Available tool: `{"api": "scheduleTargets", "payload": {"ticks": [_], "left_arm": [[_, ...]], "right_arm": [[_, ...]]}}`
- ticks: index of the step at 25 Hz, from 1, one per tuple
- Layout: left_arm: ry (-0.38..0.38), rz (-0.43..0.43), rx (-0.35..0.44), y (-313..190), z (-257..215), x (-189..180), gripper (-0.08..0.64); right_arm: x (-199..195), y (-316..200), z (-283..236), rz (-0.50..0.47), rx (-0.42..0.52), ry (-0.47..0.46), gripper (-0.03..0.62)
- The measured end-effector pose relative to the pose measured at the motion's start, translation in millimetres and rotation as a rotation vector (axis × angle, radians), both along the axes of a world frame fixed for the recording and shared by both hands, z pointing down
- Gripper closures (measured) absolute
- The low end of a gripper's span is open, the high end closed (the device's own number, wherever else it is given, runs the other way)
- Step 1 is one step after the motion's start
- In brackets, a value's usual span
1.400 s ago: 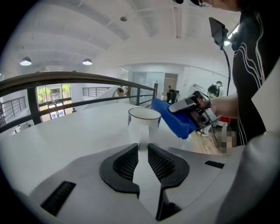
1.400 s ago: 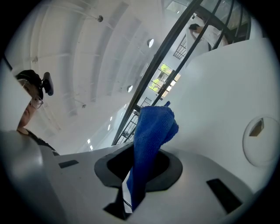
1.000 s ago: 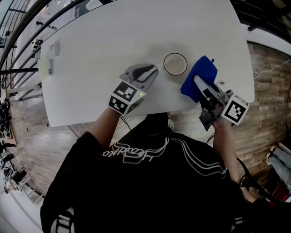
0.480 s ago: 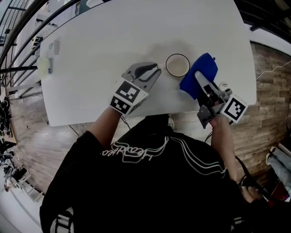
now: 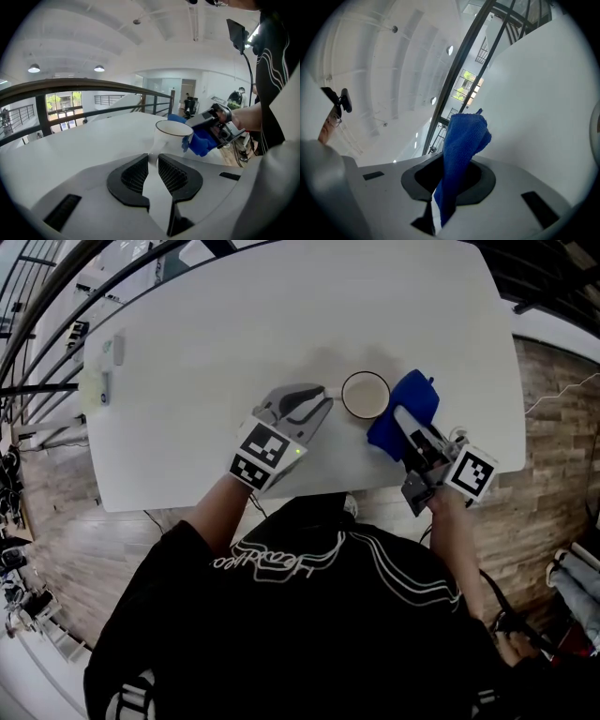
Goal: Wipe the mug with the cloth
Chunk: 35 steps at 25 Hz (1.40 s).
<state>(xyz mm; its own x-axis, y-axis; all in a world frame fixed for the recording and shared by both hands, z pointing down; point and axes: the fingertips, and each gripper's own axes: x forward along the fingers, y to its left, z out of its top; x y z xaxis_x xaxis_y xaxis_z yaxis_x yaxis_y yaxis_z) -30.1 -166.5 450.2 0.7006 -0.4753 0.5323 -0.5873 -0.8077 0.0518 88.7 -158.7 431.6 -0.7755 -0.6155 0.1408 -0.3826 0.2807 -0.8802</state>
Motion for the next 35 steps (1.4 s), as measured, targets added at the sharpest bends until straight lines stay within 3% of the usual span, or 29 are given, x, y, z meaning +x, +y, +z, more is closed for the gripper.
{"api": "scheduleTargets", "payload": {"ticks": [15, 22, 28, 35], "left_arm": [[0.012, 0.001, 0.011, -3, 0, -1, 0.486], [0.012, 0.003, 0.021, -11, 1, -2, 0.486], [0.017, 0.006, 0.013, -26, 2, 1, 0.489], [0.009, 0.027, 0.027, -42, 5, 8, 0.492]], "right_arm": [[-2, -2, 19, -0.003, -0.073, 0.092, 0.538], [11, 3, 8, 0.003, -0.040, 0.065, 0.538], [12, 5, -15, -0.032, 0.019, 0.002, 0.538], [11, 3, -26, -0.075, 0.067, -0.005, 0.538]]}}
